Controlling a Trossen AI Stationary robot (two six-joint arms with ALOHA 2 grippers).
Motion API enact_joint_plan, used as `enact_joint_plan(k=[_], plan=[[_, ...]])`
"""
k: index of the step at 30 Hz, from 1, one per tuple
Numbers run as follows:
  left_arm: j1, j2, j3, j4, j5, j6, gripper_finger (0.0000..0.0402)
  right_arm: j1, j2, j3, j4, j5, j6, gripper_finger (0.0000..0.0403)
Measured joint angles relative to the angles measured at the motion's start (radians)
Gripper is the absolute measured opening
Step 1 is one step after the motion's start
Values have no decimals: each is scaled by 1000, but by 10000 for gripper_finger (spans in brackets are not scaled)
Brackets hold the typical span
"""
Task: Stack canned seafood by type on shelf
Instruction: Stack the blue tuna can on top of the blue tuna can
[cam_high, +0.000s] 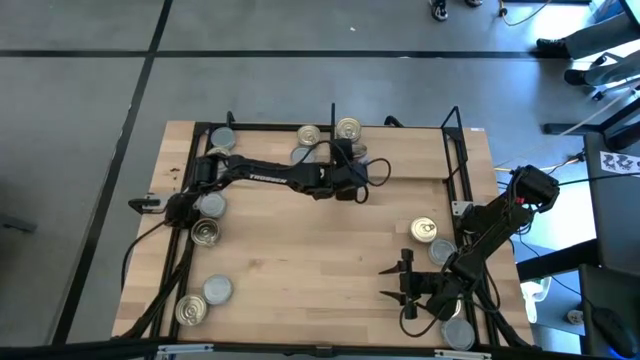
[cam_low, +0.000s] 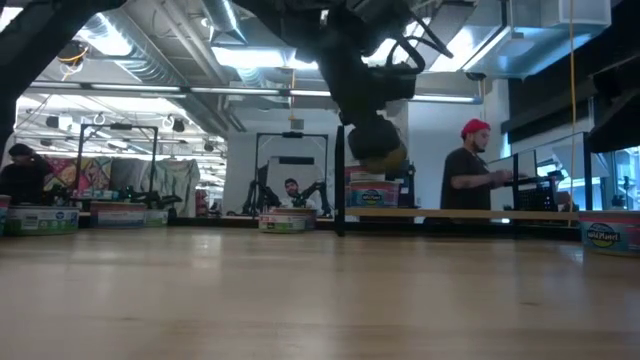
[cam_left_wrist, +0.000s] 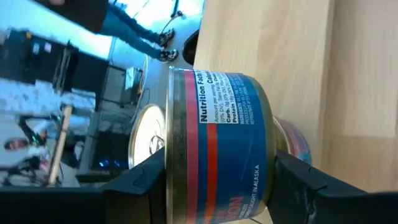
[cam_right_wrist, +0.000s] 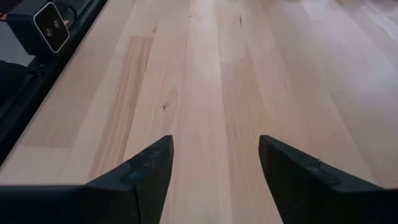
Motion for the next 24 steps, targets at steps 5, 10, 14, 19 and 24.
enact_joint_plan(k=[5,10,14,19,24], plan=[[7,7,-7,17,42,89,194,0,0,0,0,0,0,236],[18,28,-7,58,59,155,194,0,0,0,0,1,0,236],[23,47,-7,55,50,219,194,0,0,0,4,2,1,236],[17,49,-7,56,-3,288,194,0,0,0,4,2,1,236],[16,48,-7,56,-42,327,194,0,0,0,4,2,0,236]])
